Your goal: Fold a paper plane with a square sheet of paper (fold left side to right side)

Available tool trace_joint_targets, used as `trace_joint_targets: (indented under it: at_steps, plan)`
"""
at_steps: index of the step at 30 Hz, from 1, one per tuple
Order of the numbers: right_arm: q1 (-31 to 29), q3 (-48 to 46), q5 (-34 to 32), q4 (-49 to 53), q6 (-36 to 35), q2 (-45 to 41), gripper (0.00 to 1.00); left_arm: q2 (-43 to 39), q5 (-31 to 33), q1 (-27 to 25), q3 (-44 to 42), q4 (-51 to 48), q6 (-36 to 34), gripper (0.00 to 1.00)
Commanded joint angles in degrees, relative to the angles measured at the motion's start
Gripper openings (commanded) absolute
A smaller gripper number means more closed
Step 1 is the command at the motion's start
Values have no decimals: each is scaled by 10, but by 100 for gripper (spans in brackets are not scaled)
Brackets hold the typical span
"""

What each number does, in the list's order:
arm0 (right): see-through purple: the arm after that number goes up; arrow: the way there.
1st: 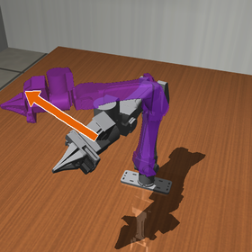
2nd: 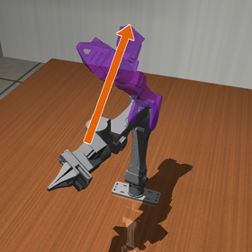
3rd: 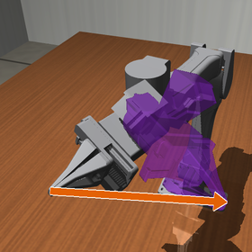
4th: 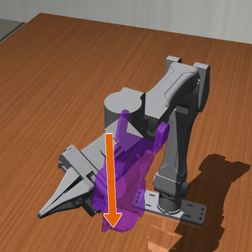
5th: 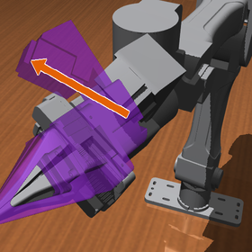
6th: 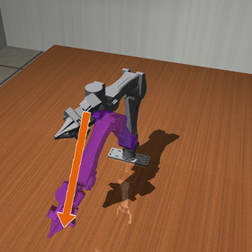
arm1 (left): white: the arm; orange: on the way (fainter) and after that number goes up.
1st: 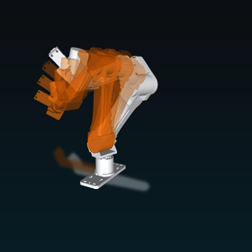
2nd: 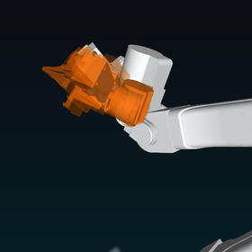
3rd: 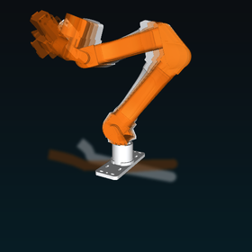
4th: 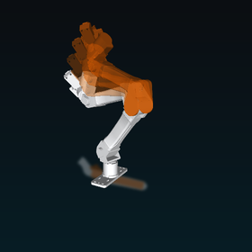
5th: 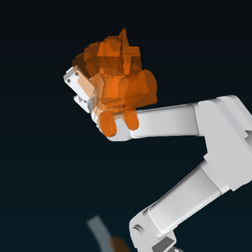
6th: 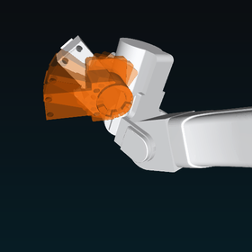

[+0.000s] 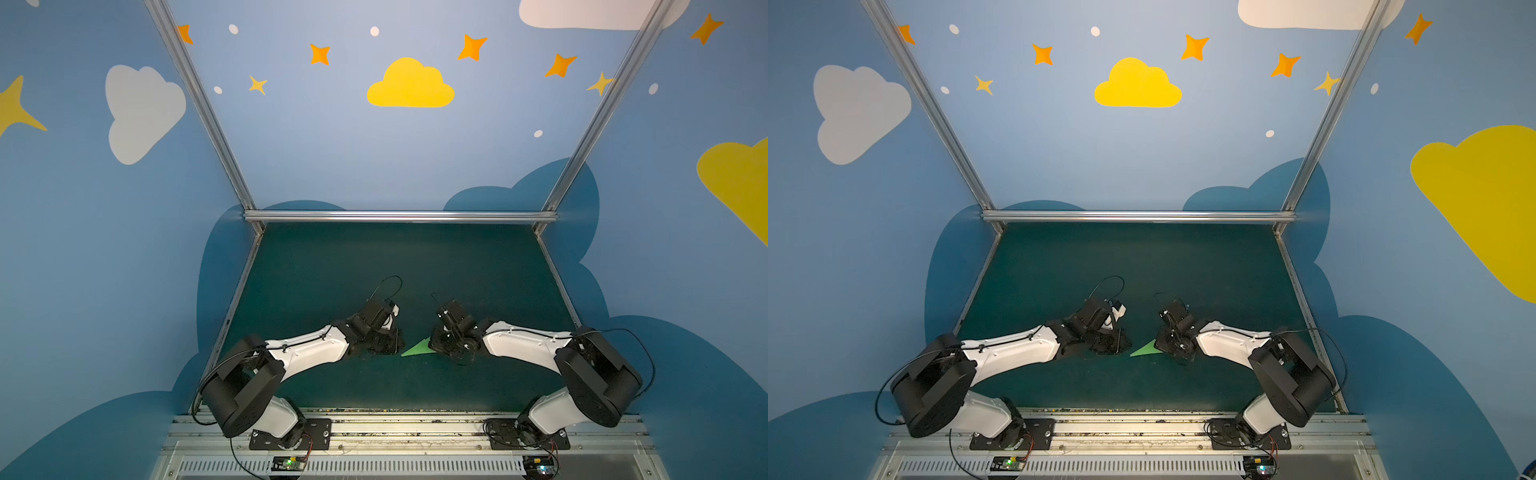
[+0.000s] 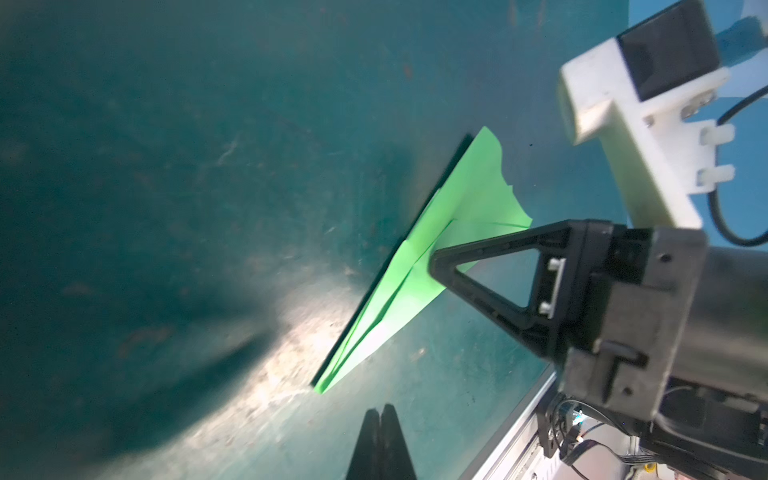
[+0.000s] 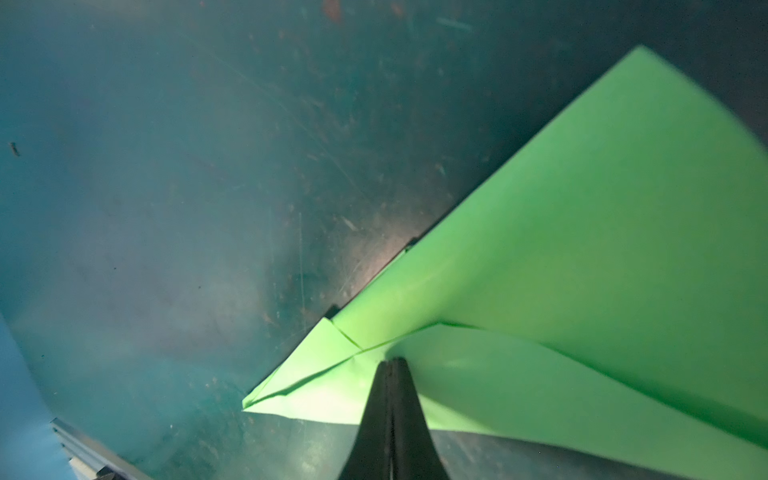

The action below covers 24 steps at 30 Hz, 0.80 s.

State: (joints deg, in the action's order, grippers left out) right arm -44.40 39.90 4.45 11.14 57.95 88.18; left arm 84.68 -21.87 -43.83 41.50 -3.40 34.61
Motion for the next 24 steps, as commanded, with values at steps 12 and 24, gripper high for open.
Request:
trace_joint_targets:
  at_steps: [12,24]
  plan:
    - [-54,29,10,0,37,68,0,59,-8,-18,9,19,3,4]
    - [-48,30,15,6,10,54,0,100,19,-20,8,30,0,3]
